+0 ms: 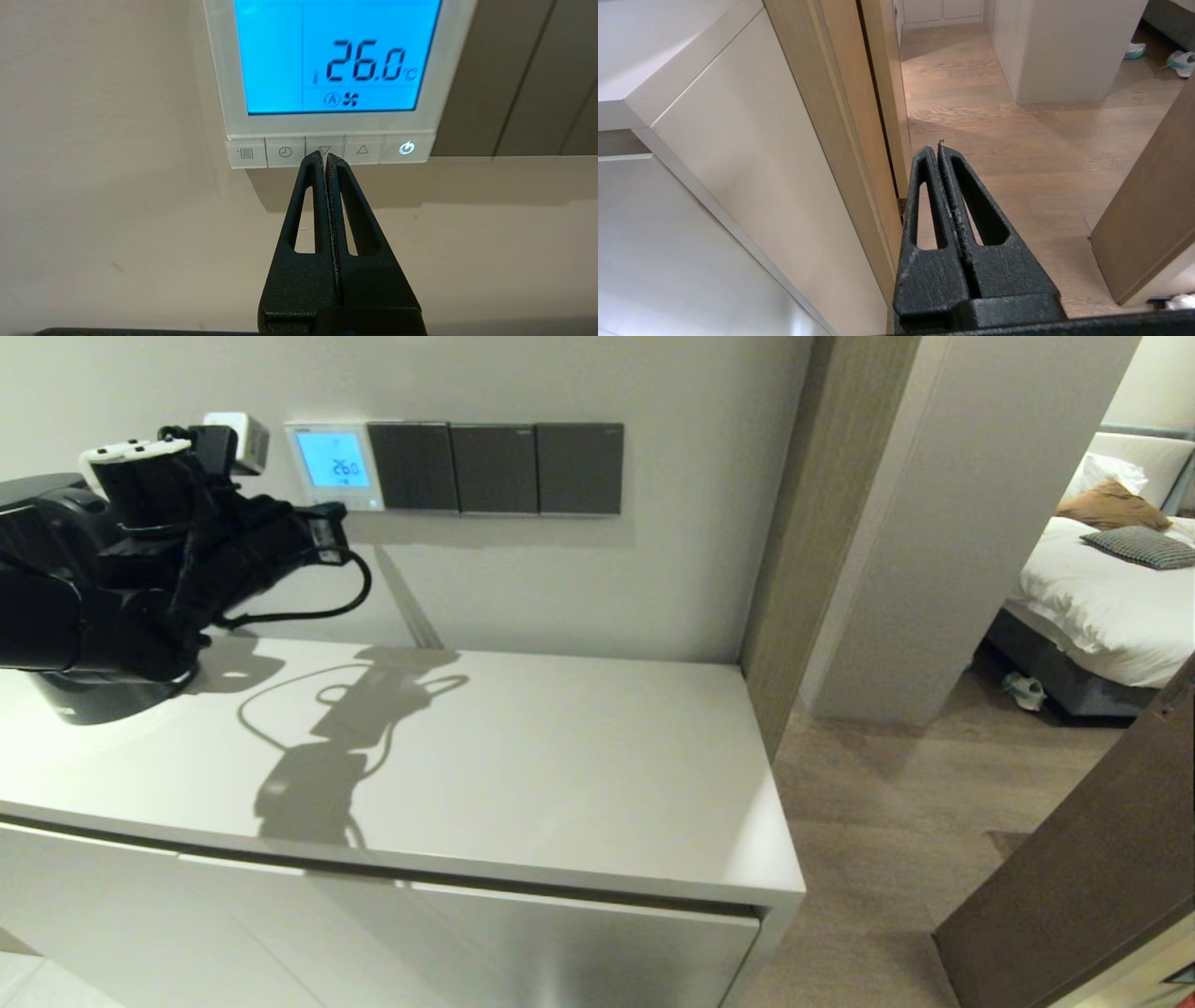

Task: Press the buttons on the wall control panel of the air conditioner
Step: Press the temperature decrease button

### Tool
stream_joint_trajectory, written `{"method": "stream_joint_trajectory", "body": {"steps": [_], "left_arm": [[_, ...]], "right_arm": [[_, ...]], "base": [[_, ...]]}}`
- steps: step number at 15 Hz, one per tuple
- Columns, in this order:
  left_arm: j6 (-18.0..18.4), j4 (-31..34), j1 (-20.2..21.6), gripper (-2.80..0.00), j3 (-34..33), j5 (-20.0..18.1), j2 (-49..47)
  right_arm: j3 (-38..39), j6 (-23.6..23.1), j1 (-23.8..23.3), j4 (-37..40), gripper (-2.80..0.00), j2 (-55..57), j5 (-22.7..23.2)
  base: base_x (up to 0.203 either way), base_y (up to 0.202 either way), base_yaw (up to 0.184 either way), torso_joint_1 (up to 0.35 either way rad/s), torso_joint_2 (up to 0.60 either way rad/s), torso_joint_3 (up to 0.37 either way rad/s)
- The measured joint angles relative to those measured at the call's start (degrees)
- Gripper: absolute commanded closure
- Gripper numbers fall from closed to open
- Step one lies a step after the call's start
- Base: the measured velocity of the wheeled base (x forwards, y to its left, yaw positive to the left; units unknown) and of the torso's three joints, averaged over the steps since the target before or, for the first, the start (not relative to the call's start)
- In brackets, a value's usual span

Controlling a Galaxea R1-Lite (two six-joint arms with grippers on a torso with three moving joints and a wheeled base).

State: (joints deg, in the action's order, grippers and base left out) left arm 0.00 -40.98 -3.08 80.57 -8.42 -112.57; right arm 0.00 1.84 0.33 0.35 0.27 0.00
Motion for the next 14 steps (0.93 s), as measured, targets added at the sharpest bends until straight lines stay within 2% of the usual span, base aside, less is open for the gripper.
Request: {"method": "stream_joint_trajectory", "body": {"steps": [14], "left_arm": [[0.02,-0.24,0.09,0.0,-0.67,-0.13,0.27]], "right_arm": [[0.0,0.0,0.0,-0.02,0.0,0.0,0.0]], "base": [[0.0,0.0,0.0,0.0,0.0,0.0]]}}
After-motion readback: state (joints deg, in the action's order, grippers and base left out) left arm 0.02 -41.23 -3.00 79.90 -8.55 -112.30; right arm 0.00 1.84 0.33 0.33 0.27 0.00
